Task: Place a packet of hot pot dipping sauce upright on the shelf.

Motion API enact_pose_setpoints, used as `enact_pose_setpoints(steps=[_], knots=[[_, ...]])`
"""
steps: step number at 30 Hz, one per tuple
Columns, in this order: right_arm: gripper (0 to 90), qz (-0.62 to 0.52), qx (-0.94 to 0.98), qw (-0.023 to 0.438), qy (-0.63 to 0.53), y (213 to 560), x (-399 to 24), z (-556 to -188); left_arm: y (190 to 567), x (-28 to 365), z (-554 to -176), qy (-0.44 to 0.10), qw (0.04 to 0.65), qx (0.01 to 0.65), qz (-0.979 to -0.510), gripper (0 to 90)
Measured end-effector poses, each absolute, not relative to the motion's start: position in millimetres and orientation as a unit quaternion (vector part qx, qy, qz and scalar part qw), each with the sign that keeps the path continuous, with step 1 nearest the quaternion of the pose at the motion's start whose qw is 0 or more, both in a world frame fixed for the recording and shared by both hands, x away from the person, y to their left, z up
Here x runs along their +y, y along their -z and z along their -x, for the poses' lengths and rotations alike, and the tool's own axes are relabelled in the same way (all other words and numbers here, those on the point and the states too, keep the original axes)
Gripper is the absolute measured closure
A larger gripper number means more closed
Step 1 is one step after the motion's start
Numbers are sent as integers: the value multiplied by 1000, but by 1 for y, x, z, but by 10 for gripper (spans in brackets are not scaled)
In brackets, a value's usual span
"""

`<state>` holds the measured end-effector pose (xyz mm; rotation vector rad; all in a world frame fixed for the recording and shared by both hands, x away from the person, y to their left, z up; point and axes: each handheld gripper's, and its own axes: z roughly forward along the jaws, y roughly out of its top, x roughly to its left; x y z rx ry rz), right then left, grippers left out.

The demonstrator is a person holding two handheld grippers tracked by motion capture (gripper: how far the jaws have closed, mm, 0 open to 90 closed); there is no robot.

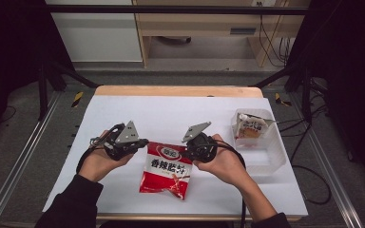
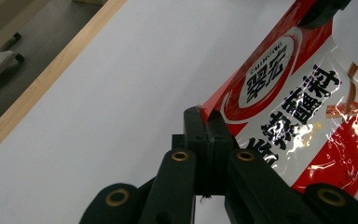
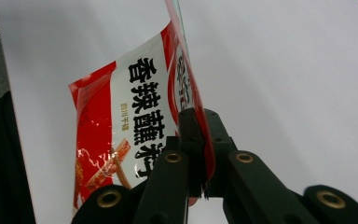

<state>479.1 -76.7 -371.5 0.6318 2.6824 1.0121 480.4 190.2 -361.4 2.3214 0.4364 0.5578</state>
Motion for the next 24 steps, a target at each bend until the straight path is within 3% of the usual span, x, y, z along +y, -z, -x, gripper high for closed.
enact_pose_setpoints(steps=[3, 7, 8, 10, 11, 12, 13, 16, 24], knots=[[898, -211, 909, 101, -345, 366, -73, -479, 357, 195, -477, -220, 352, 170, -894, 900], [899, -204, 910, 97, -347, 358, -70, -480, 349, 204, -473, -220, 378, 180, -881, 831], [899, -204, 910, 94, -349, 354, -69, -479, 346, 209, -472, -219, 389, 182, -876, 743], [899, -201, 910, 94, -351, 353, -68, -479, 345, 211, -470, -220, 396, 185, -872, 707], [899, -200, 909, 93, -352, 350, -68, -479, 345, 213, -469, -221, 402, 190, -868, 629], [899, -196, 909, 92, -356, 346, -67, -480, 344, 216, -467, -222, 409, 195, -863, 492], [899, -196, 909, 92, -356, 346, -67, -480, 344, 217, -465, -221, 416, 199, -860, 492], [899, -191, 909, 95, -358, 338, -65, -480, 348, 224, -456, -226, 427, 214, -849, 313], [899, -184, 912, 93, -356, 328, -64, -479, 371, 237, -444, -222, 431, 249, -838, 167]])
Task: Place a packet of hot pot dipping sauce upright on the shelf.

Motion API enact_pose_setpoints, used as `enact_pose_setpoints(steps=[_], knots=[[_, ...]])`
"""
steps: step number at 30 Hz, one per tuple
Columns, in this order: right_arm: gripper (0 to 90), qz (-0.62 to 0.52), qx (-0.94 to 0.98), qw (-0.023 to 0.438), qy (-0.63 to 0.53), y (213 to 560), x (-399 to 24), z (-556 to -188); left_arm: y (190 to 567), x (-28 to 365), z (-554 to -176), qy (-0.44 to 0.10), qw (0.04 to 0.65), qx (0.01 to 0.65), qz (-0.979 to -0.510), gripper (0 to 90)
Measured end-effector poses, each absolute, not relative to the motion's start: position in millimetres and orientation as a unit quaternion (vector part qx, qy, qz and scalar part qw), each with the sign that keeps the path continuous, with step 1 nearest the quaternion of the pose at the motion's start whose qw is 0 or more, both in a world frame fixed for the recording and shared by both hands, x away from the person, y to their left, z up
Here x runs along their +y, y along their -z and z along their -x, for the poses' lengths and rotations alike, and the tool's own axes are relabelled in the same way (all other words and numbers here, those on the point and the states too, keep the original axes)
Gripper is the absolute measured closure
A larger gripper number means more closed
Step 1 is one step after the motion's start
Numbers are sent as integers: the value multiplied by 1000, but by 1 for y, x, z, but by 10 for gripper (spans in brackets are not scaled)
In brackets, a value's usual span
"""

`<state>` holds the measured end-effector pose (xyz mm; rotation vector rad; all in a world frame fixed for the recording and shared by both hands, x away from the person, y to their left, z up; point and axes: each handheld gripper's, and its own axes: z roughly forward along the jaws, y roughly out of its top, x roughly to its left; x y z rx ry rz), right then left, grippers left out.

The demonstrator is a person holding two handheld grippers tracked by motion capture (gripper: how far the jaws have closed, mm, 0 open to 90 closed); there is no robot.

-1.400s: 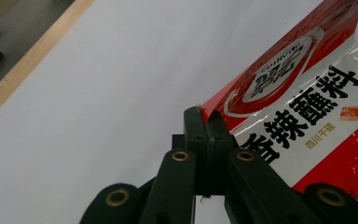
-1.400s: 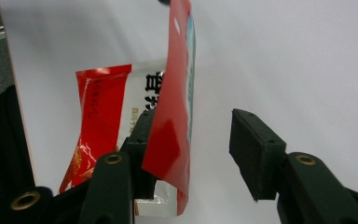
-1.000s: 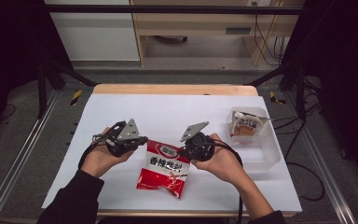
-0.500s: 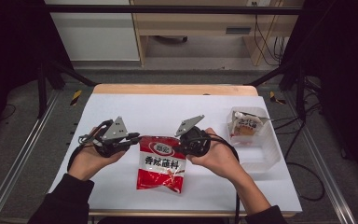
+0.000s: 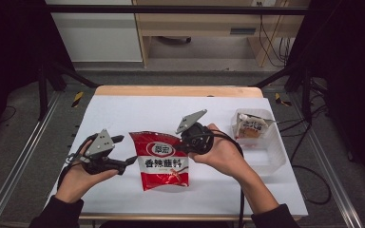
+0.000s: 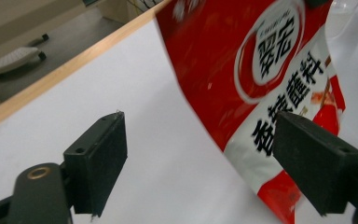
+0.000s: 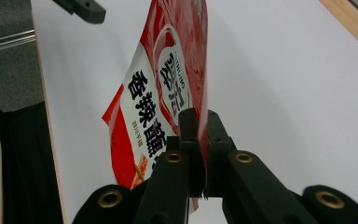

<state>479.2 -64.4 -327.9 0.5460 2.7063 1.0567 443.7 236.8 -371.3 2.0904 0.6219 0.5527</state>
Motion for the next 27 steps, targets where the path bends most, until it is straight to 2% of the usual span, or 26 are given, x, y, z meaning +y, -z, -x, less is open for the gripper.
enact_pose_setpoints(steps=[11, 21, 27], knots=[[899, -176, 910, 98, -363, 319, -67, -479, 402, 253, -444, -204, 427, 304, -827, 97], [900, -163, 909, 107, -368, 306, -70, -477, 421, 255, -439, -199, 417, 316, -829, 88], [900, -158, 909, 120, -367, 299, -74, -479, 433, 255, -440, -213, 414, 327, -822, 86]])
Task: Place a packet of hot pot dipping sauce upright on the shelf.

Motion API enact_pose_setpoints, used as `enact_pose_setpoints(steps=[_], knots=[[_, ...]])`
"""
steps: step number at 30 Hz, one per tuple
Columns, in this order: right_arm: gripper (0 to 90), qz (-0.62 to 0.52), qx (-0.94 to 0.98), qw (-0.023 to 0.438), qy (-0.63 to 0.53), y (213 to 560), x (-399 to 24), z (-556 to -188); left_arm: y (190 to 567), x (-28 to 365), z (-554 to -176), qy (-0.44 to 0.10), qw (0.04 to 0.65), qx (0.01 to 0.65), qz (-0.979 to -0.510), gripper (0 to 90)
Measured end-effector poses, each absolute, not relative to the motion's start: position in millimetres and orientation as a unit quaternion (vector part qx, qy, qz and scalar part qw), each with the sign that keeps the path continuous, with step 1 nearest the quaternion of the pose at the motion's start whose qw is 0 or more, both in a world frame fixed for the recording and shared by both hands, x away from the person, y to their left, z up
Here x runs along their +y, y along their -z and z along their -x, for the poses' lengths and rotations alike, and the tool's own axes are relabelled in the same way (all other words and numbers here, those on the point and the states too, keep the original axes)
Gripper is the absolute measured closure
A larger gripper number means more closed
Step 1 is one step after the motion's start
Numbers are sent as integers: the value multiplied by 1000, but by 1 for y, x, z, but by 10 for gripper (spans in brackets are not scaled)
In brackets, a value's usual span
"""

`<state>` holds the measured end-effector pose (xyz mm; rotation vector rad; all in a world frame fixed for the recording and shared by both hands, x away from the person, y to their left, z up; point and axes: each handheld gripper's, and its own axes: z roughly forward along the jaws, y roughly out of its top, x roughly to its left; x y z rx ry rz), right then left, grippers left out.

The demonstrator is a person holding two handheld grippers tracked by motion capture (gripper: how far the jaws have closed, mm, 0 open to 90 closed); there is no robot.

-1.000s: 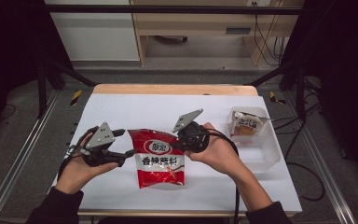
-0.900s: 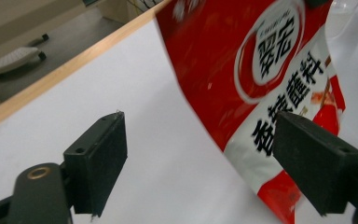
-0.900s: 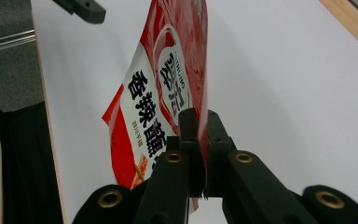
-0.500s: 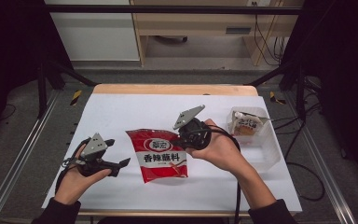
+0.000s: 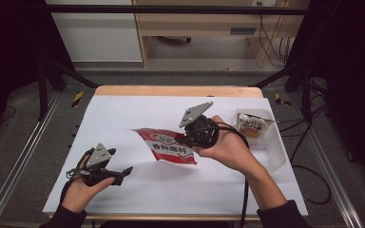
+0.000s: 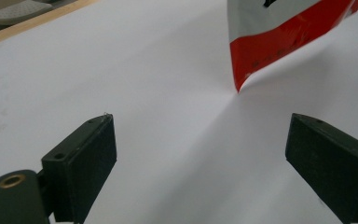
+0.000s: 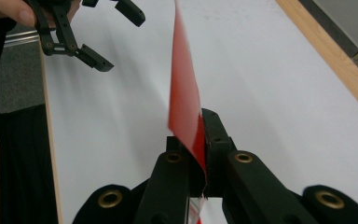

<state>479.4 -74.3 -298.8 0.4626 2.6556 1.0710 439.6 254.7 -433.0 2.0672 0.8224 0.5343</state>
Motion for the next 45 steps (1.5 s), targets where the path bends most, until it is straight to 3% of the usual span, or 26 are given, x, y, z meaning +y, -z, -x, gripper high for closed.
enact_pose_setpoints(steps=[45], knots=[[900, -184, 874, 180, -412, 235, -183, -471, 452, 265, -441, -226, 394, 367, -812, 86]])
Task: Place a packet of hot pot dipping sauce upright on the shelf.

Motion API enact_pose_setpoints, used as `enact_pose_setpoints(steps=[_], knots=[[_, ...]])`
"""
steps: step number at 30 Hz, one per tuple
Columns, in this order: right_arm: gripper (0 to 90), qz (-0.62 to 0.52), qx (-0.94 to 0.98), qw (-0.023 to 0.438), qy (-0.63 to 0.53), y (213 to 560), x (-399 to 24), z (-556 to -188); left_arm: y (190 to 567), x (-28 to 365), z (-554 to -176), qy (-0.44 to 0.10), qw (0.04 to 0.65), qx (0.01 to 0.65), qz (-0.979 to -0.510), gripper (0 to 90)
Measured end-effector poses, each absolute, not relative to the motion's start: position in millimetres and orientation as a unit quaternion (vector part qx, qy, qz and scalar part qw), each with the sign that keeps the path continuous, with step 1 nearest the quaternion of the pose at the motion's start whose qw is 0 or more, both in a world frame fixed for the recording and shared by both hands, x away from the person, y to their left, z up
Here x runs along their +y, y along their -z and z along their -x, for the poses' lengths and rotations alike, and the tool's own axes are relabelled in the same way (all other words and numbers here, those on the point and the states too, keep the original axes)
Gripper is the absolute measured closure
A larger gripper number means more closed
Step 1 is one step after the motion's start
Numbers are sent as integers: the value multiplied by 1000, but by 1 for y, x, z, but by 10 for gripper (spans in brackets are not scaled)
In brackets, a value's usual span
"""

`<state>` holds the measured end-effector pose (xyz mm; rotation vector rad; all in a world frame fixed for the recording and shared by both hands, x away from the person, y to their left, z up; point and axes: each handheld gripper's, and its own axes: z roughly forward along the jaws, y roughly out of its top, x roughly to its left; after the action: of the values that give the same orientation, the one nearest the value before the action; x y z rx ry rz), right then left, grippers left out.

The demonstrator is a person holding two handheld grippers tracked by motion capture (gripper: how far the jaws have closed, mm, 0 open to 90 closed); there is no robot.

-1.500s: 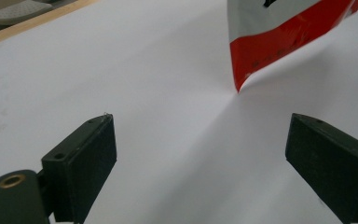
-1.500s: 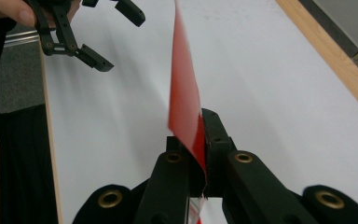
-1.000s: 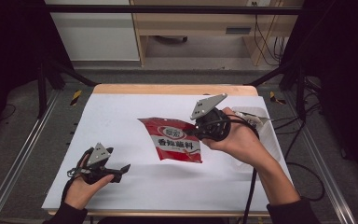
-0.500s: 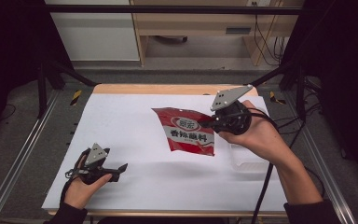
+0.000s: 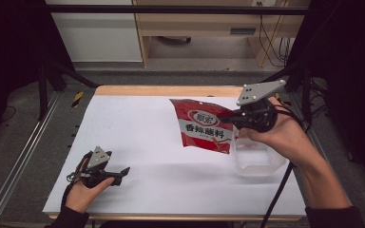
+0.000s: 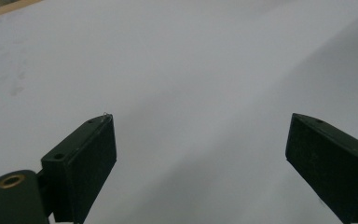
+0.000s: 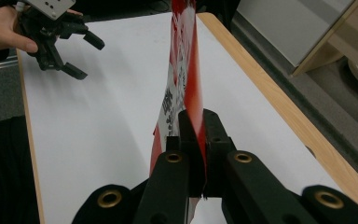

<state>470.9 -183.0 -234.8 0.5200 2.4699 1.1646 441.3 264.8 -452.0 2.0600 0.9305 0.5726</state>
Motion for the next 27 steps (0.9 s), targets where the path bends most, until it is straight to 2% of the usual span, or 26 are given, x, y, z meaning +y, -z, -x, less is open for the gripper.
enact_pose_setpoints(steps=[14, 27], knots=[[900, -214, 858, 200, -423, 227, -228, -460, 453, 263, -442, -224, 393, 365, -814, 86], [900, -272, 837, 216, -423, 240, -287, -450, 453, 263, -442, -224, 391, 365, -814, 86]])
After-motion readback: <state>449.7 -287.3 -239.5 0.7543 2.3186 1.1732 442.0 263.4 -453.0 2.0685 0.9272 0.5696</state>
